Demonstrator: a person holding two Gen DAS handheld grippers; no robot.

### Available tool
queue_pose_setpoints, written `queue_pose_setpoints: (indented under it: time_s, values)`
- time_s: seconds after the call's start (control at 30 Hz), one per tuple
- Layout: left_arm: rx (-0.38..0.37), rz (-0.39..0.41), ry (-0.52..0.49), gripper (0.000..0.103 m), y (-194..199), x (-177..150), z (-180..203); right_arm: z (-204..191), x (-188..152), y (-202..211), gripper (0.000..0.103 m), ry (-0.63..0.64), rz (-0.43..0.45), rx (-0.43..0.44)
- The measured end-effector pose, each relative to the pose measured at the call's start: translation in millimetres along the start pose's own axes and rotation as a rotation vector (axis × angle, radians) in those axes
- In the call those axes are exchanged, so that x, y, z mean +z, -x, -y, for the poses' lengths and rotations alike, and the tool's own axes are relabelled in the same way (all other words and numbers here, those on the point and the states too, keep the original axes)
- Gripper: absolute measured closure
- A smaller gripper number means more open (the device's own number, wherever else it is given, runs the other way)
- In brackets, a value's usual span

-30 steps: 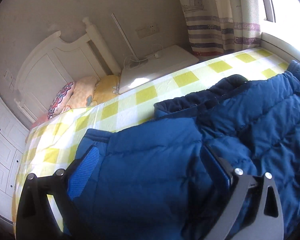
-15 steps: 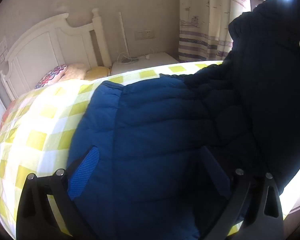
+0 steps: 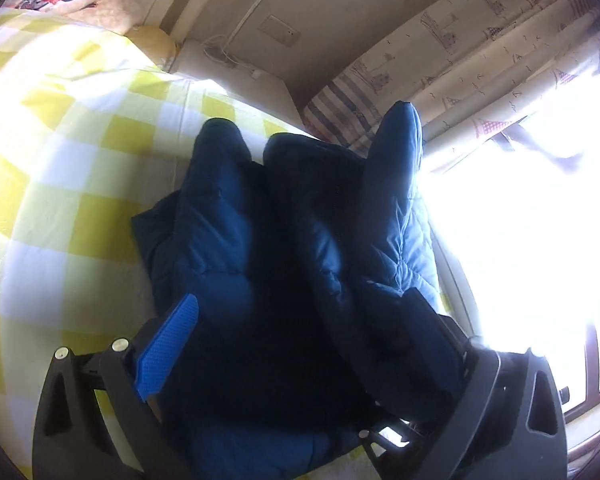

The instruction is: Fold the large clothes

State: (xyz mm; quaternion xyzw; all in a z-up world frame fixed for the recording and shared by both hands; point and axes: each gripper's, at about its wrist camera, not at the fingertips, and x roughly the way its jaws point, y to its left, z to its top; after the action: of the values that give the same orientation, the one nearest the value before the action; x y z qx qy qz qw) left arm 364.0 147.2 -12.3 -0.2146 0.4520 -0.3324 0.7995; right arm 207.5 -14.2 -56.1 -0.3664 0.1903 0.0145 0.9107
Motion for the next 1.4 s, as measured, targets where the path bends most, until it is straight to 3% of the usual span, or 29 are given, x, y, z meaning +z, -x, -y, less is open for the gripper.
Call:
queue_pose_setpoints:
  time_s: [0.07, 0.17, 0.27, 0.37, 0.5, 0.63, 0.7, 0.83, 0.93, 1.0, 1.03, 1.1, 1.17, 1.23, 1.27, 1.33, 1.37, 1.4]
  values:
    - [-0.045, -0.038, 0.001, 0.002, -17.7, 12.6, 5.5, 5.7, -5.5, 12.5, 0.068, -0.02, 0.037, -0.013]
    - [-0.041, -0.099, -0.002, 0.002, -47.6, 32.5, 9.8, 11.4, -12.5, 23.6, 0.068, -0.047, 0.073, -0.025]
    - [-0.133, -0.186, -0.02, 0.002, -71.3, 45.5, 19.5, 6.3, -15.5, 25.4, 0.068, -0.025, 0.074, -0.026]
    - [-0.156, -0.234, -0.058, 0.002, -88.9, 56.3, 33.9, -0.6, -10.6, 27.8, 0.068, -0.029, 0.086, -0.025]
    - [-0.211, -0.239, -0.024, 0.002, -92.6, 62.2, 28.1, 12.9, -12.9, 29.9, 0.068, -0.114, 0.092, 0.011]
    - [-0.398, -0.182, 0.062, 0.002, -81.5, 52.8, 5.9, 15.3, -9.0, 31.4, 0.068, -0.138, 0.094, 0.027]
    - [-0.377, -0.188, 0.026, 0.002, -82.0, 47.4, 12.1, 7.0, -6.3, 29.8, 0.068, -0.117, 0.093, 0.025]
    - [-0.244, -0.251, -0.152, 0.002, -87.2, 38.8, 52.1, -7.3, -4.8, 26.0, 0.068, -0.044, 0.076, -0.001]
    - [-0.038, -0.283, -0.314, 0.002, -97.4, 35.0, 83.9, -21.6, -5.6, 27.7, 0.068, 0.024, 0.08, -0.039]
    - [0.127, -0.332, -0.332, 0.002, -117.2, 42.1, 85.4, -27.2, -7.6, 32.3, 0.068, 0.031, 0.092, -0.039]
    - [0.139, -0.351, -0.309, 0.002, -125.5, 48.5, 79.8, -29.8, -8.9, 34.5, 0.068, 0.033, 0.096, -0.039]
    - [0.061, -0.404, -0.211, 0.002, -138.5, 62.1, 61.7, -33.2, -11.9, 36.2, 0.068, 0.042, 0.101, -0.04]
    - [0.029, -0.384, -0.156, 0.004, -143.3, 70.4, 50.6, -36.6, -12.1, 37.1, 0.068, 0.054, 0.095, -0.05]
    - [0.006, -0.347, -0.186, 0.044, -141.3, 68.7, 56.3, -29.5, -9.6, 36.9, 0.065, 0.057, 0.075, -0.074]
    - [0.01, -0.318, -0.2, 0.051, -137.1, 67.9, 60.7, -25.0, -11.0, 41.0, 0.064, 0.04, 0.07, -0.063]
    - [0.033, -0.267, -0.238, 0.068, -127.0, 67.5, 70.2, -16.1, -20.7, 58.1, 0.049, -0.005, 0.078, -0.075]
    - [0.045, -0.245, -0.252, 0.07, -121.9, 67.5, 73.5, -9.8, -28.5, 68.1, 0.036, -0.042, 0.082, -0.109]
    - [0.056, -0.23, -0.268, 0.072, -117.8, 67.1, 76.0, 0.0, -40.5, 77.5, 0.006, -0.1, 0.096, -0.128]
